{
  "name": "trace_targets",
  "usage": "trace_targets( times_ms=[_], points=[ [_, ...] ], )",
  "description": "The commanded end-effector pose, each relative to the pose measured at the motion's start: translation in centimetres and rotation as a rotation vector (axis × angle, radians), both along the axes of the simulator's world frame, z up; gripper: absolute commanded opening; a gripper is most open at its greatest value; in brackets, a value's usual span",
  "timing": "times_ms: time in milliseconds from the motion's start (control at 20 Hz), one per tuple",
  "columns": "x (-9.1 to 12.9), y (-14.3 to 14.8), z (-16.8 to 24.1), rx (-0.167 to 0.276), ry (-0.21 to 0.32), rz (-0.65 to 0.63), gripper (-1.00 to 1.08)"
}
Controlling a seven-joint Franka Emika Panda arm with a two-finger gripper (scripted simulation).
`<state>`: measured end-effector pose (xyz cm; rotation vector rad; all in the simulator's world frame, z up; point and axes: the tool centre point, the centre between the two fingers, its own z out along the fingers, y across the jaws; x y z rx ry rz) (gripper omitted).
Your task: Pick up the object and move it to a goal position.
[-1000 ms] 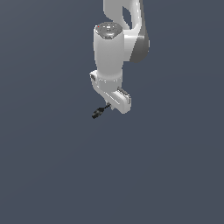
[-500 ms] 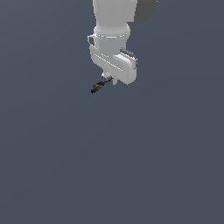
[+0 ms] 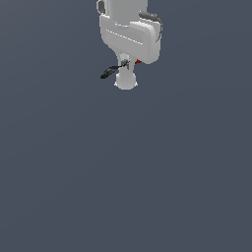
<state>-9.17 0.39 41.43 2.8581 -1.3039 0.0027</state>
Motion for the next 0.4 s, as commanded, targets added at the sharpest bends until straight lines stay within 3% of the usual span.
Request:
trace_targets(
  times_ms=[0, 350],
  points=[
    [-0.3, 0.1, 1.2, 0.0, 0.001, 0.0, -1.0],
    [-0.6, 0.2, 2.5, 0.001, 0.002, 0.001, -1.0]
  ],
)
